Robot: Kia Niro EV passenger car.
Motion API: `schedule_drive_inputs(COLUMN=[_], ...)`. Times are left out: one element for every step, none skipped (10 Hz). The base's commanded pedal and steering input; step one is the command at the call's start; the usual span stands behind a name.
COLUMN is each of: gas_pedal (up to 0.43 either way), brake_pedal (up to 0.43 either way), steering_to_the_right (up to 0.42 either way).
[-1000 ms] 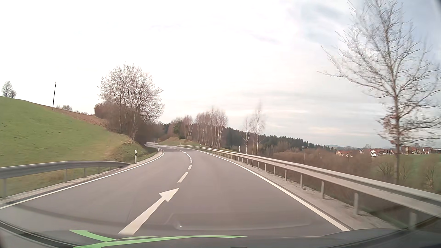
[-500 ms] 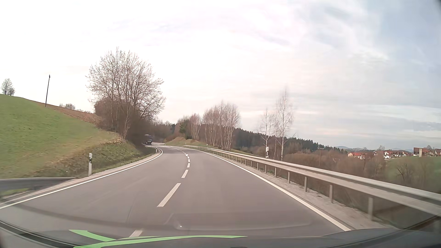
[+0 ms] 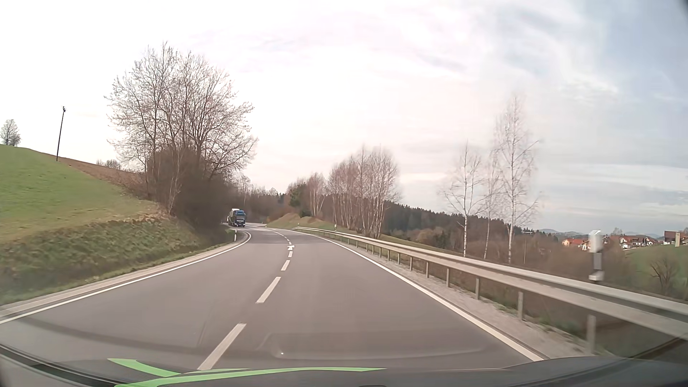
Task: Follow the waypoints while adhering to traffic rules and regulations
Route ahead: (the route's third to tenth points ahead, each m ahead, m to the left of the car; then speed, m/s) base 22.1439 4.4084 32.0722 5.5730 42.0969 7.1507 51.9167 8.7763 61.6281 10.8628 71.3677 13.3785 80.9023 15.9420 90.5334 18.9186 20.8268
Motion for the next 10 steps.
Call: schedule_drive_inputs(gas_pedal=[0.079, 0.079, 0.087, 0.087, 0.098, 0.098, 0.110, 0.118, 0.118, 0.118], brake_pedal=[0.000, 0.000, 0.000, 0.000, 0.000, 0.000, 0.000, 0.000, 0.000, 0.000], steering_to_the_right=[-0.019, -0.019, -0.020, -0.021, -0.021, -0.022, -0.022, -0.022, -0.022, -0.021])
